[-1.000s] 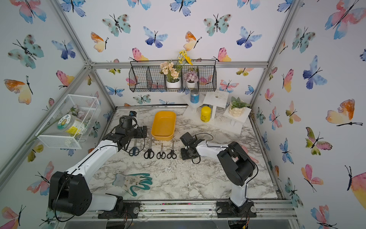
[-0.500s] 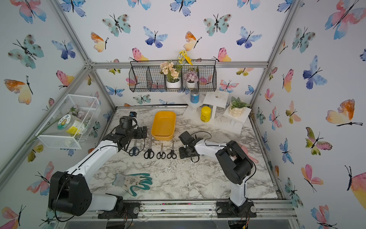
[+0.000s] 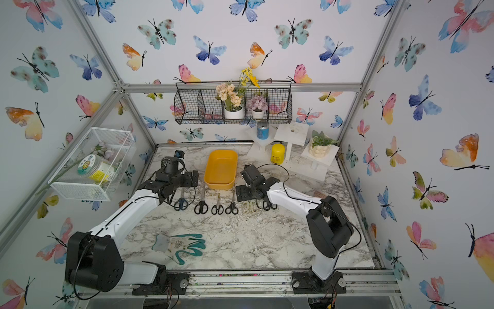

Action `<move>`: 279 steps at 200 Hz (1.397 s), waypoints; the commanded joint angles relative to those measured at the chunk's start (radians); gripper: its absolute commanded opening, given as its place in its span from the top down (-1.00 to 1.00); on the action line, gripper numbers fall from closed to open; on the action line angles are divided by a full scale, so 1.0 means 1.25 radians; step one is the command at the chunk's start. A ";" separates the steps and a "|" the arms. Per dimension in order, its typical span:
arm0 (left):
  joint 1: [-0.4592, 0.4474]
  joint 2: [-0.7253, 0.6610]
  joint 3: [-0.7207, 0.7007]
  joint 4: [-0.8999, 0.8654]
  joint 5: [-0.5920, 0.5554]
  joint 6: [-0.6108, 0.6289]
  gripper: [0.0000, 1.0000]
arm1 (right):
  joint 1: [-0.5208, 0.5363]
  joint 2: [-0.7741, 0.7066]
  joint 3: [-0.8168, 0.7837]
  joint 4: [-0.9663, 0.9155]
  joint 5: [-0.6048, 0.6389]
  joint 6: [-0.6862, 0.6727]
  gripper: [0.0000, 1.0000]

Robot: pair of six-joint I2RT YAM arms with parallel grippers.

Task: Take the scissors out of the storage box
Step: Reset both arms

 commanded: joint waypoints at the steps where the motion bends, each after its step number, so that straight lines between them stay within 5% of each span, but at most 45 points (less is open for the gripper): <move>1: 0.039 -0.027 -0.026 0.036 0.006 -0.012 -0.97 | -0.031 -0.065 -0.038 0.068 0.107 -0.060 -0.98; 67: 0.145 -0.062 -0.223 0.257 -0.064 -0.028 -0.97 | -0.317 -0.203 -0.321 0.457 0.181 -0.105 -0.98; 84: 0.176 -0.049 -0.261 0.287 -0.022 -0.038 -0.97 | -0.396 -0.214 -0.366 0.491 0.153 -0.132 -0.98; 133: 0.186 -0.067 -0.404 0.486 -0.034 -0.007 -1.00 | -0.550 -0.210 -0.525 0.669 0.183 -0.191 -0.98; 170: 0.192 -0.072 -0.477 0.611 -0.050 0.010 -1.00 | -0.564 -0.211 -0.651 0.876 0.146 -0.244 -0.98; 253: 0.221 -0.060 -0.568 0.813 0.164 0.060 -0.91 | -0.564 -0.101 -0.821 1.305 0.034 -0.293 -0.98; 279: 0.221 -0.049 -0.589 0.886 0.218 0.036 -0.97 | -0.564 -0.116 -0.811 1.256 0.027 -0.291 -0.99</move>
